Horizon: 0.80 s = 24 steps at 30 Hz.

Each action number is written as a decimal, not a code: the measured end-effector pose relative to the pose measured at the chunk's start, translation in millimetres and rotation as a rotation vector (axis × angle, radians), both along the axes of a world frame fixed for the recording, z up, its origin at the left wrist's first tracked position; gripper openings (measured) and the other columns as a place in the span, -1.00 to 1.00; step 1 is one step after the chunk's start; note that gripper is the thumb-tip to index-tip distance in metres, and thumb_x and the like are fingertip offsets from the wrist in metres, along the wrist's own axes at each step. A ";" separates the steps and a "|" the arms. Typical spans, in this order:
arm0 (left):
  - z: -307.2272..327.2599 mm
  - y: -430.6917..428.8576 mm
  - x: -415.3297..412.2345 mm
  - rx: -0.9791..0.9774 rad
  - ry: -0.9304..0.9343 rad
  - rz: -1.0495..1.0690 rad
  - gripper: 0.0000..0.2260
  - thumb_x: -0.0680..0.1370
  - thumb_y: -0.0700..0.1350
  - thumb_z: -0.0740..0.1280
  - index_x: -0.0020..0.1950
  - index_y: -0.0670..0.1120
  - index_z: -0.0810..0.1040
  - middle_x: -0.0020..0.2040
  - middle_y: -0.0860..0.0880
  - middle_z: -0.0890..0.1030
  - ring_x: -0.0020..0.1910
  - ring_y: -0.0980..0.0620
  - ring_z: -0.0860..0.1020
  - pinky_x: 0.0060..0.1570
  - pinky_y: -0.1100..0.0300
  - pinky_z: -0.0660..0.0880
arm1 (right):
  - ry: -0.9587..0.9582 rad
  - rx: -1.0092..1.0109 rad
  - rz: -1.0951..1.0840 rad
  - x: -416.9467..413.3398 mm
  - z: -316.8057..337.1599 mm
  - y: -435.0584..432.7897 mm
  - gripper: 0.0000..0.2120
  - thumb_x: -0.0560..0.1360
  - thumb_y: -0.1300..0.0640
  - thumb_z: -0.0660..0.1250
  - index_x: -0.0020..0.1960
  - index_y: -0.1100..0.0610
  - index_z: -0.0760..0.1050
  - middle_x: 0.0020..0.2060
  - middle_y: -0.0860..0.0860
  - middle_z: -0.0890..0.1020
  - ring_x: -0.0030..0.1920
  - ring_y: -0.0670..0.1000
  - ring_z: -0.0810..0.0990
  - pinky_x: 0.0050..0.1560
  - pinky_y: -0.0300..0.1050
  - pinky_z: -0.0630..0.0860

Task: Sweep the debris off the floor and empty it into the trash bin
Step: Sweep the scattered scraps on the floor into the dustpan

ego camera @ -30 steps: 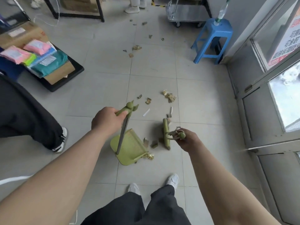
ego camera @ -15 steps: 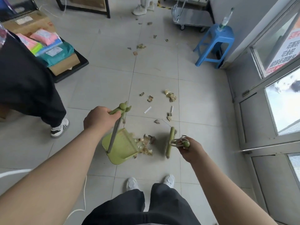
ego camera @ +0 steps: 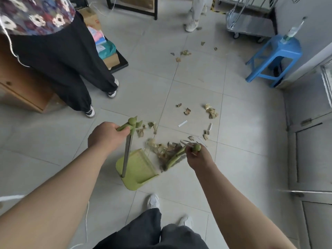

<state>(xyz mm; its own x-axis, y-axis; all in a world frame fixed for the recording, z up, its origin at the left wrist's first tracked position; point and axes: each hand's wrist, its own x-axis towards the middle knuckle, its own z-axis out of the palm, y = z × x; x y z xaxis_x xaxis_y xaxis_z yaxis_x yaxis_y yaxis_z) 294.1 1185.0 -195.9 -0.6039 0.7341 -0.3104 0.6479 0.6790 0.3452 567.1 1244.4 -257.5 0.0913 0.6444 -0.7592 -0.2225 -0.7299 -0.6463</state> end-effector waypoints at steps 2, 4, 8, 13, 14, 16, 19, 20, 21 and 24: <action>-3.6 -9.6 -9.3 0.001 0.000 0.030 -0.52 0.47 0.27 0.27 -0.42 -0.09 0.34 -0.51 -0.02 0.40 -0.50 -0.06 0.36 -0.46 0.22 0.22 | 0.140 0.069 0.031 -3.6 4.6 8.5 -0.78 0.56 0.29 0.21 0.19 0.27 0.43 -0.14 0.05 0.65 0.02 -0.01 0.48 0.22 -0.30 0.44; -6.9 -19.7 -17.7 -0.008 -0.004 0.060 -0.51 0.47 0.27 0.27 -0.40 -0.12 0.42 -0.48 -0.03 0.46 -0.47 -0.06 0.41 -0.45 0.22 0.25 | 0.086 0.153 0.110 -3.3 4.4 17.7 -0.82 0.37 0.19 0.32 -0.04 0.16 0.45 -0.34 -0.11 0.58 -0.17 -0.10 0.46 0.29 -0.14 0.38; -12.3 -39.3 -32.4 -0.007 -0.019 0.115 -0.56 0.47 0.23 0.29 -0.40 -0.10 0.40 -0.46 -0.05 0.43 -0.45 -0.08 0.37 -0.41 0.18 0.24 | -0.626 0.252 0.535 -6.3 -2.8 26.3 -0.78 0.52 0.13 0.22 0.09 0.20 0.54 -0.03 0.03 0.66 0.03 0.09 0.57 0.19 -0.05 0.47; -11.9 -53.1 -45.5 -0.005 -0.034 0.174 -0.55 0.48 0.23 0.29 -0.42 -0.08 0.39 -0.48 -0.03 0.43 -0.49 -0.05 0.36 -0.43 0.19 0.24 | 0.414 -0.112 -0.113 -19.3 16.2 42.4 -0.83 0.55 0.34 0.13 0.10 0.22 0.41 -0.19 0.05 0.49 -0.27 -0.05 0.48 -0.32 -0.28 0.52; -11.2 -54.6 -47.0 -0.009 -0.028 0.187 -0.54 0.48 0.24 0.28 -0.42 -0.10 0.41 -0.49 -0.02 0.44 -0.49 -0.04 0.38 -0.44 0.20 0.25 | 0.546 -0.176 -0.185 -19.8 22.4 46.7 -0.85 0.54 0.36 0.11 0.04 0.22 0.40 -0.25 0.06 0.47 -0.31 -0.06 0.45 -0.38 -0.30 0.50; -10.4 -56.9 -49.2 -0.013 -0.019 0.206 -0.53 0.49 0.25 0.28 -0.41 -0.11 0.45 -0.49 -0.02 0.47 -0.48 -0.02 0.41 -0.44 0.22 0.27 | 0.591 -0.188 -0.126 -27.5 32.3 51.5 -0.87 0.46 0.41 0.13 -0.09 0.22 0.38 -0.31 0.09 0.44 -0.33 -0.05 0.41 -0.35 -0.33 0.48; -9.5 -60.7 -53.1 -0.010 -0.017 0.228 -0.53 0.50 0.26 0.27 -0.36 -0.10 0.52 -0.46 -0.02 0.52 -0.45 0.00 0.45 -0.44 0.23 0.28 | 0.582 -0.159 -0.063 -46.9 40.6 53.4 -0.89 0.49 0.39 0.14 -0.15 0.23 0.37 -0.27 0.12 0.45 -0.30 0.01 0.46 -0.19 -0.24 0.50; -9.5 -62.0 -54.9 -0.014 -0.020 0.232 -0.54 0.50 0.26 0.26 -0.33 -0.10 0.55 -0.44 -0.02 0.53 -0.44 0.01 0.46 -0.44 0.23 0.28 | 0.568 -0.152 -0.030 -55.0 39.3 52.3 -0.87 0.55 0.36 0.12 -0.15 0.24 0.38 -0.25 0.12 0.45 -0.29 0.03 0.48 -0.18 -0.20 0.52; -9.5 -63.5 -56.8 -0.021 -0.022 0.237 -0.54 0.51 0.26 0.25 -0.31 -0.10 0.56 -0.42 -0.02 0.55 -0.43 0.01 0.46 -0.43 0.23 0.29 | 0.560 -0.162 0.005 -63.9 36.9 51.1 -0.85 0.58 0.33 0.11 -0.15 0.25 0.39 -0.24 0.12 0.46 -0.29 0.04 0.50 -0.21 -0.17 0.53; -10.5 -68.9 -63.0 -0.049 -0.020 0.259 -0.53 0.54 0.24 0.24 -0.32 -0.13 0.53 -0.42 -0.04 0.52 -0.43 -0.01 0.43 -0.42 0.21 0.28 | 0.589 -0.245 0.067 -92.9 23.9 49.7 -0.83 0.60 0.32 0.09 -0.14 0.25 0.39 -0.24 0.13 0.45 -0.30 0.04 0.50 -0.25 -0.16 0.53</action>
<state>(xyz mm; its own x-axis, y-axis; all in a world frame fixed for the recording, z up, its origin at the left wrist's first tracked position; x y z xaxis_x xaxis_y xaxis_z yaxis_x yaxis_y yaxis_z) 231.0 1116.1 -206.4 -0.7631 0.5400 -0.3550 0.4441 0.8373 0.3190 474.3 1294.0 -233.6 -0.4210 0.4354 -0.7957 -0.4380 -0.8658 -0.2420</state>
